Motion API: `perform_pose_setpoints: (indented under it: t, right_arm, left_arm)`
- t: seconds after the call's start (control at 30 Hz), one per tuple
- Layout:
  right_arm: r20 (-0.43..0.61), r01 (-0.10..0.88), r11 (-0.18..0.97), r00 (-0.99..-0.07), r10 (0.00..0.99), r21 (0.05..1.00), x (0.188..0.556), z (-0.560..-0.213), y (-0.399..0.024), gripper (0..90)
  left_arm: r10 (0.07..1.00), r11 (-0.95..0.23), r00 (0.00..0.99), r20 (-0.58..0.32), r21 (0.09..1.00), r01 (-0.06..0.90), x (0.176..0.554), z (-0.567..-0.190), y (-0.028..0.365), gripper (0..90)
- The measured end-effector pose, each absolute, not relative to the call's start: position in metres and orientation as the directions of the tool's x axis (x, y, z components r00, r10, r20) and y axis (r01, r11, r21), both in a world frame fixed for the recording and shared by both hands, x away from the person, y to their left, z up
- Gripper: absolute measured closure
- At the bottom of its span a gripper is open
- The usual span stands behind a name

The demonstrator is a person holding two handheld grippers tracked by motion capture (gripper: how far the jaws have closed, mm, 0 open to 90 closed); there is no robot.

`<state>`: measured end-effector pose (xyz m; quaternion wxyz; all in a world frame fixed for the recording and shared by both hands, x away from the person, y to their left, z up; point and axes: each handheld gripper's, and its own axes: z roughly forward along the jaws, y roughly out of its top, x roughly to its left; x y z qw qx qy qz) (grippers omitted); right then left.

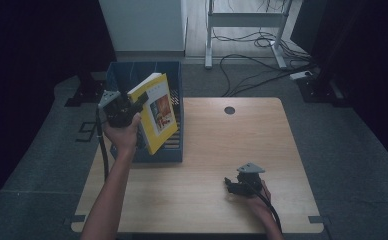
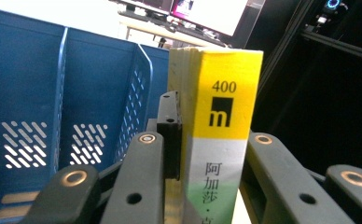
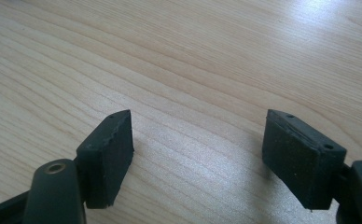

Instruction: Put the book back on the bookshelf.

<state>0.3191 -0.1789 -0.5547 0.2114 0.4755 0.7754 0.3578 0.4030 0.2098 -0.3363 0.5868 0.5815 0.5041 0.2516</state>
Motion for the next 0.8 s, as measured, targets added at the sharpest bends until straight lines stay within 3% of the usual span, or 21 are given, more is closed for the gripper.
perform_pose_setpoints:
  t: [0.8]
  right_arm:
    - [0.011,0.586,0.291,-0.456,0.890,0.757,0.319,-0.555,-0.179,24.1]
  left_arm:
    - [0.912,0.167,0.318,-0.260,0.942,0.290,0.430,-0.340,0.193,75.5]
